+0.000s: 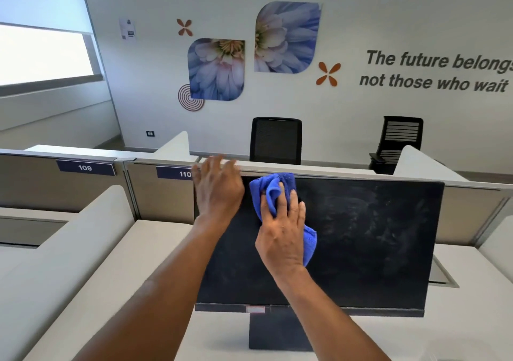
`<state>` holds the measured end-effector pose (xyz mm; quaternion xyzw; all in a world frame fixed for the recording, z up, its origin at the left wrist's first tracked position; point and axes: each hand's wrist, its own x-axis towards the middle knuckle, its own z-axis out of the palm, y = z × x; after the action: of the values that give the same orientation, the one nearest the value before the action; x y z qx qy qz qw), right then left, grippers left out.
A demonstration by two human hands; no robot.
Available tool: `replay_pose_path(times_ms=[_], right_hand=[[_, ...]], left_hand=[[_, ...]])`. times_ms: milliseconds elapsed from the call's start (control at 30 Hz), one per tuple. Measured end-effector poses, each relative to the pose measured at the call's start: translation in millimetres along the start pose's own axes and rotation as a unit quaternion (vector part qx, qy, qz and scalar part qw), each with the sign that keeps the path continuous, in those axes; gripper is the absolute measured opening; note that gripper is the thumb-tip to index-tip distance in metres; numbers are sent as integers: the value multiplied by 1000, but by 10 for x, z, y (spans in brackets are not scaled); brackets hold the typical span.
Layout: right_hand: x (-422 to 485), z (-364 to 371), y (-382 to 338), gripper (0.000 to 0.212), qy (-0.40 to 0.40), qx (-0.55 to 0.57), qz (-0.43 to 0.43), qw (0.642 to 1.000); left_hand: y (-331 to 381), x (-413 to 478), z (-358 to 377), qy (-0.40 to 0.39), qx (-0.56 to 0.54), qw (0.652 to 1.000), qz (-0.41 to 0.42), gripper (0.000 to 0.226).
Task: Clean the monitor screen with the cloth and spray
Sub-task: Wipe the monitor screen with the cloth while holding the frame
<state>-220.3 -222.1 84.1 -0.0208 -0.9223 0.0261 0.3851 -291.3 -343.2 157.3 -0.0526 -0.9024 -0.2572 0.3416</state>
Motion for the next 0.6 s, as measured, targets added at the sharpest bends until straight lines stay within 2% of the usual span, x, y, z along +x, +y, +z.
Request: replay_pose_path(times_ms=[67, 167, 333, 400, 500, 600], right_hand=[[15, -23, 59, 70, 2, 1, -8, 1000], [11, -56, 309, 66, 4, -13, 20, 1000], [-10, -130, 919, 58, 3, -34, 186, 982], [-6, -156, 1036, 58, 1, -28, 218, 975], [1, -165, 1012, 58, 8, -23, 205, 979], [-4, -138, 850, 58, 18, -21, 128, 991]], left_hand=[[216, -41, 83, -54, 17, 996, 67, 35], [391, -48, 132, -60, 23, 995, 71, 41], [380, 12, 132, -69, 36, 995, 60, 39], [432, 54, 129, -88, 40, 994, 44, 37], [569, 45, 157, -108, 40, 993, 35, 36], [795, -45, 230, -127, 32, 989, 65, 35]])
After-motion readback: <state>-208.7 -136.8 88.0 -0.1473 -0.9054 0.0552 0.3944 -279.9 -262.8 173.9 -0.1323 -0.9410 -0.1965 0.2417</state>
